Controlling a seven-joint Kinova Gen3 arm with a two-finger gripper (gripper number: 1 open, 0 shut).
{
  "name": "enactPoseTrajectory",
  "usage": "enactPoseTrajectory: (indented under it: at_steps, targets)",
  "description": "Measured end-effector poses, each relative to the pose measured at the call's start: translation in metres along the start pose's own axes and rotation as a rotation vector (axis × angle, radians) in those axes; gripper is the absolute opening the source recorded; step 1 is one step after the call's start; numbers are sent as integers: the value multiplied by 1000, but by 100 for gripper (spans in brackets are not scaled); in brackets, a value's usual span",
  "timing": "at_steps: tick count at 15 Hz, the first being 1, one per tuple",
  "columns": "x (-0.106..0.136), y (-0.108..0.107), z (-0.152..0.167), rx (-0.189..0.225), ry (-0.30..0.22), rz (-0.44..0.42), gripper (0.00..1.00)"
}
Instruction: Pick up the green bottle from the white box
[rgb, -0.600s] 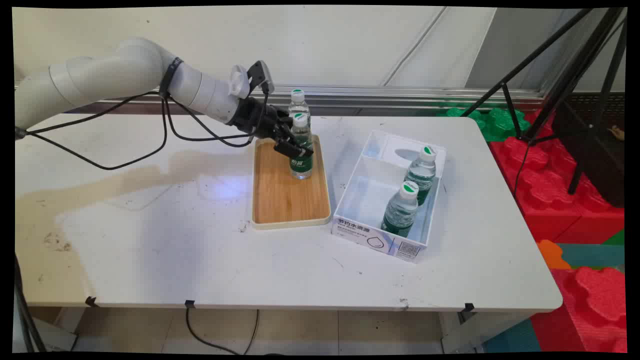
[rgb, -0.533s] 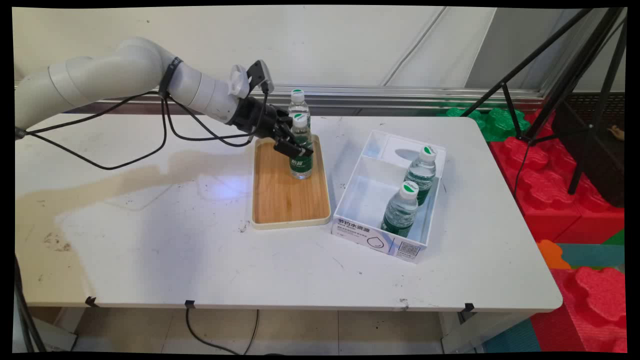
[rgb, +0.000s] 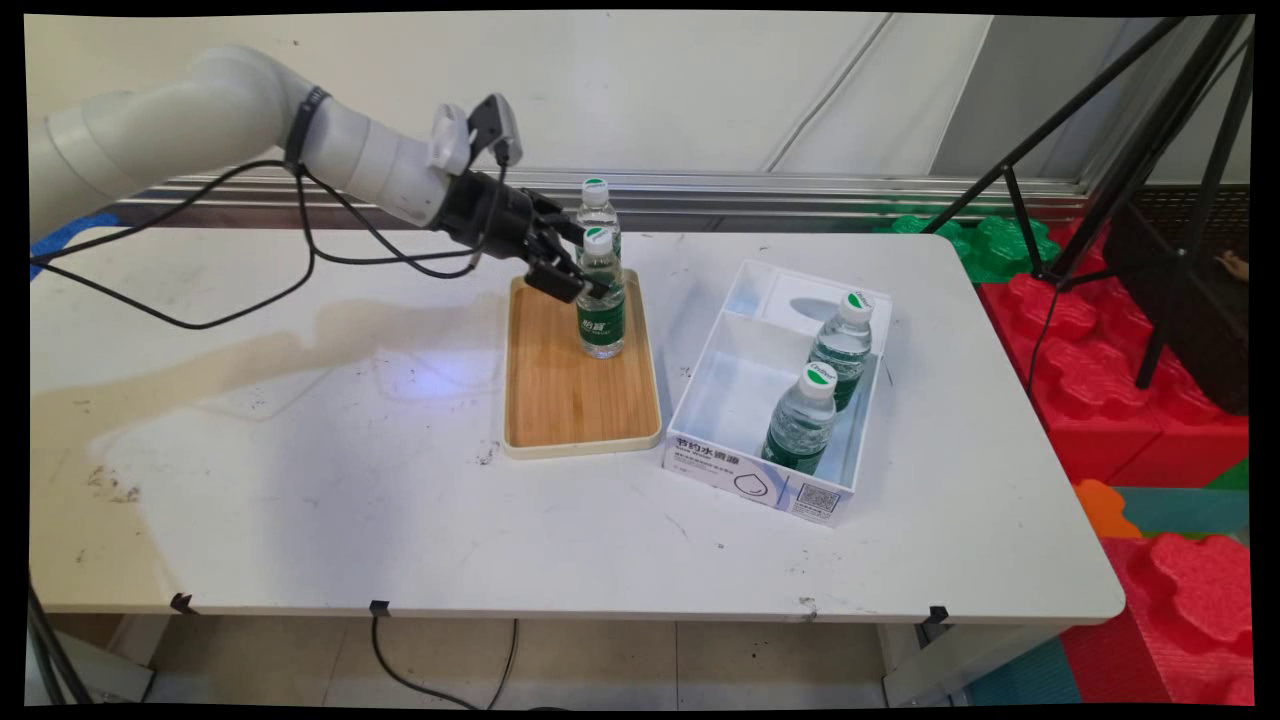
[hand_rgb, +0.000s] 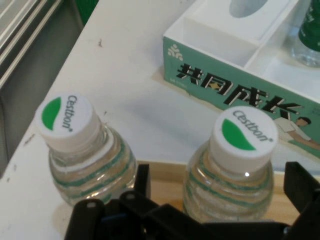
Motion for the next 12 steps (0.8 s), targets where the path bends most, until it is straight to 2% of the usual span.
enactPoseTrajectory:
  at_steps: [12]
  targets:
    - [27,10,-99,-11,35,53,100]
